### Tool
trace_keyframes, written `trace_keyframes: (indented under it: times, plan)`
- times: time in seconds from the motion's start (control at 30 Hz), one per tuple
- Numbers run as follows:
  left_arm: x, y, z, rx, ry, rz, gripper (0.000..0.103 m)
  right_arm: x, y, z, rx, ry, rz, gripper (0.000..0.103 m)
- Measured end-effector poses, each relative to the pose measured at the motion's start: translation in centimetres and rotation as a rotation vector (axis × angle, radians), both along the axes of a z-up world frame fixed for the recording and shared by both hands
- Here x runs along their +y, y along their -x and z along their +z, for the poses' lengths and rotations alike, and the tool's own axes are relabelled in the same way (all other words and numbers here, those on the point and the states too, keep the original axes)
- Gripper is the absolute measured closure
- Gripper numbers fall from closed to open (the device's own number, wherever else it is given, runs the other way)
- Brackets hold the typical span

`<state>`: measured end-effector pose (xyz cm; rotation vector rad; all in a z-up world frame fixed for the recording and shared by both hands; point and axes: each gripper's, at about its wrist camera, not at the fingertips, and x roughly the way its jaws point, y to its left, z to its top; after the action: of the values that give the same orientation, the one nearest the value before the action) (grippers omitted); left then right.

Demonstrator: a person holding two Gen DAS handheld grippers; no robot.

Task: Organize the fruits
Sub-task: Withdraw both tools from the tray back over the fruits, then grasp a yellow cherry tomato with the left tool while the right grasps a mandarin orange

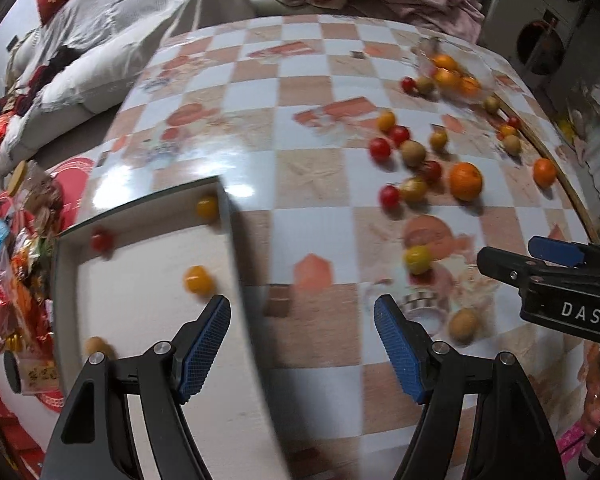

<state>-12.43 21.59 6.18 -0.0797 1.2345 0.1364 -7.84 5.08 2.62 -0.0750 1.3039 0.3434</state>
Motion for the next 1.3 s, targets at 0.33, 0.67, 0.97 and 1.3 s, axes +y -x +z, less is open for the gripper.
trace_keyframes:
  times: [0.33,0.67,0.97,1.3]
  plan:
    - [-3.5,-2.9,-2.5,0.030,0.048,-0.018,0.028,-2.0,-2.9,-1.1,0.011,0.000,-0.006,0.022]
    - [-4.8,-5.1,-4.3,0.038,0.034,-0.006,0.028,-0.2,-5.8,-2.8,0.011,0.024,0.102,0.022]
    - [-5.4,-5.6,-5.2,0.062,0.044,0.016,0.045,1.4,-6.8,-3.1,-0.024,0.027,0.137,0.041]
    - [-4.4,-5.1,-4.6,0.039,0.116,0.037,0.081,1.5,-7.0,-2.7,-0.035,0.009,0.126,0.064]
